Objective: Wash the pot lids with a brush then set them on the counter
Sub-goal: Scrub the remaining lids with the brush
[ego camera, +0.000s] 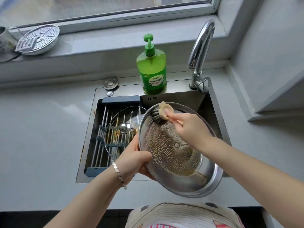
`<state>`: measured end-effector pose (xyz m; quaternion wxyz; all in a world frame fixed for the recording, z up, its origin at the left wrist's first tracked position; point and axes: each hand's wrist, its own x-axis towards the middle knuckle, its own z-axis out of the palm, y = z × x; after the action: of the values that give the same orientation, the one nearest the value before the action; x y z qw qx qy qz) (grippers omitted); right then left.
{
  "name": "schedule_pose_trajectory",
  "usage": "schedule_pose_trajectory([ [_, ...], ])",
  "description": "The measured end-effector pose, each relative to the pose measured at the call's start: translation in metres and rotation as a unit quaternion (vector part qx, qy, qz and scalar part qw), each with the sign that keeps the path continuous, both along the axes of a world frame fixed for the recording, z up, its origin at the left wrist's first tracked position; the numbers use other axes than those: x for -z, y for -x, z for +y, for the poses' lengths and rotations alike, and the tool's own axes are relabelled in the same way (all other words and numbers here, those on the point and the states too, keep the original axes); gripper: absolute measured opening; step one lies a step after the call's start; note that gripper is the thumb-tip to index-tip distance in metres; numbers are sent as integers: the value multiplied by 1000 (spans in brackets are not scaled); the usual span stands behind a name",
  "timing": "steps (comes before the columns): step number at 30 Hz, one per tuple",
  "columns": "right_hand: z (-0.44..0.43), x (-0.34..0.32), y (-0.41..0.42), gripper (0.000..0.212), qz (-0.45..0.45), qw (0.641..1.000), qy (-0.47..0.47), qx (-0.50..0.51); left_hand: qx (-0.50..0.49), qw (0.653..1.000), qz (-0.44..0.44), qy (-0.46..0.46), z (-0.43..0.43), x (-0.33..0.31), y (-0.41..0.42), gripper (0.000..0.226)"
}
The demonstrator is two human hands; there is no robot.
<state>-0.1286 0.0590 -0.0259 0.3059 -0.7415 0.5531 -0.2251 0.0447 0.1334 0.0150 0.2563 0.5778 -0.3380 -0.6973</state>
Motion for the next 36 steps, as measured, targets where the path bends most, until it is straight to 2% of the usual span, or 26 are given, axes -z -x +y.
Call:
schedule_pose_trajectory([
  [1, 2, 1, -2, 33, 2, 1000, 2, 3, -1, 1000, -1, 1, 0, 1, 1, 61],
  [5, 31, -6, -21, 36, -41, 993, 19, -107, -35, 999, 0, 8, -2, 5, -3, 61],
  [8, -10, 7, 12, 33, 8, 999, -23, 21, -40, 999, -13, 15, 4, 1, -5, 69],
  [10, -21, 17, 33, 33, 43, 991, -56, 114, -56, 998, -22, 31, 5, -1, -7, 72],
  [11, -16, 20, 33, 33, 43, 990, -59, 123, -57, 997, -28, 40, 4, 0, -7, 74],
  [12, -5, 22, 27, 33, 31, 992, -56, 105, -58, 997, -30, 44, 2, 1, -7, 76],
  [14, 24, 21, 7, 36, -19, 999, -33, 10, -55, 997, -25, 42, 2, 2, -4, 76],
  [16, 26, 16, 5, 37, -9, 999, -17, -33, -55, 998, -15, 33, 6, 4, 0, 73],
  [20, -8, 22, 43, 35, 65, 992, -23, 103, -75, 996, -16, 52, 11, 4, 0, 69],
  [24, 30, 26, 26, 37, 23, 999, -17, -21, -83, 992, -41, 81, 4, -1, -1, 64],
  [25, 28, 27, 30, 36, 34, 999, -23, -13, -85, 992, -43, 84, 4, -2, -3, 63],
  [28, 4, 35, 53, 33, 54, 991, -38, 117, -85, 991, -44, 99, 7, -4, -4, 63],
  [29, 9, 35, 50, 33, 46, 991, -35, 118, -85, 990, -44, 102, 7, -4, -2, 64],
  [32, 52, 23, 17, 36, -31, 999, -2, -21, -106, 989, -31, 99, 6, 0, 0, 72],
  [33, 60, 21, 15, 36, -32, 998, 5, -49, -114, 988, -26, 95, 7, 1, -1, 72],
  [34, 55, 20, 19, 36, -13, 999, 7, -39, -119, 988, -24, 93, 9, 2, -3, 71],
  [36, 27, 26, 41, 35, 25, 997, -17, 73, -118, 988, -27, 94, 13, 1, -5, 68],
])
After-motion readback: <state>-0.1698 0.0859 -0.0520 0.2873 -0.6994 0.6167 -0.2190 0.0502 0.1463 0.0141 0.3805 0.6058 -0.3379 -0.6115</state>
